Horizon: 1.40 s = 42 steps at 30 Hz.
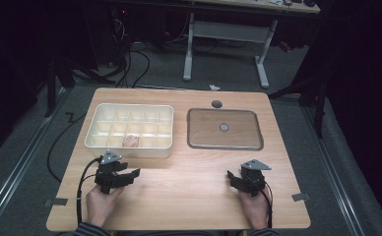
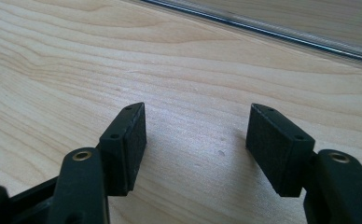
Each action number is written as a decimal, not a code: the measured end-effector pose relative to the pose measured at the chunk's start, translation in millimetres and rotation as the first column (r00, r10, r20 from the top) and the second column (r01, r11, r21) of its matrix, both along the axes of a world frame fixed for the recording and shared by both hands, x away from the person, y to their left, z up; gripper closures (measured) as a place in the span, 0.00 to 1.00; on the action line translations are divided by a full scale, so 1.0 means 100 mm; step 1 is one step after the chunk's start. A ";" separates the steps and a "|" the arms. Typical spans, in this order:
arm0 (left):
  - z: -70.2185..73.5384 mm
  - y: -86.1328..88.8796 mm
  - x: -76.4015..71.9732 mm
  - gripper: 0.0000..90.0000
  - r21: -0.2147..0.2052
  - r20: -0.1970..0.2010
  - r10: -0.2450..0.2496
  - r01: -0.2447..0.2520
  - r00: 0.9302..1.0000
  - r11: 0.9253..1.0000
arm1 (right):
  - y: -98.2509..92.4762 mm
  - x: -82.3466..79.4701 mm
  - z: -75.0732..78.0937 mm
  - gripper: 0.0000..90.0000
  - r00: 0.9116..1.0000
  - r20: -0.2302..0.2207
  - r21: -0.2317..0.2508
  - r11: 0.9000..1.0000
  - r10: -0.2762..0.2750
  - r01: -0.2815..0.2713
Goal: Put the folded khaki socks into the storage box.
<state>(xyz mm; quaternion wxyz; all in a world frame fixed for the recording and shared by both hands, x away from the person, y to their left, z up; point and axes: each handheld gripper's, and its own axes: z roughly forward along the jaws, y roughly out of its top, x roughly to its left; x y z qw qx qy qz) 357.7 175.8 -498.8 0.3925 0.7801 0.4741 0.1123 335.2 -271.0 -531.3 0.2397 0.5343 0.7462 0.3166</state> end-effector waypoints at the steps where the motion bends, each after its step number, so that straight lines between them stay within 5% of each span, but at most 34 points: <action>1: -0.01 -0.01 0.00 0.46 0.001 -0.004 -0.003 0.003 1.000 1.000 | 0.00 0.00 0.00 0.42 1.000 0.000 0.000 1.000 0.000 0.000; 17: -0.15 -0.12 0.03 0.47 0.057 -0.029 -0.018 0.020 0.999 0.998 | 0.00 0.00 0.00 0.42 1.000 0.000 0.000 1.000 -0.001 0.001; 42: -0.29 -0.20 0.04 0.47 0.112 0.021 -0.009 0.006 1.000 0.994 | 0.00 0.00 0.00 0.42 1.000 0.000 0.000 1.000 0.000 0.000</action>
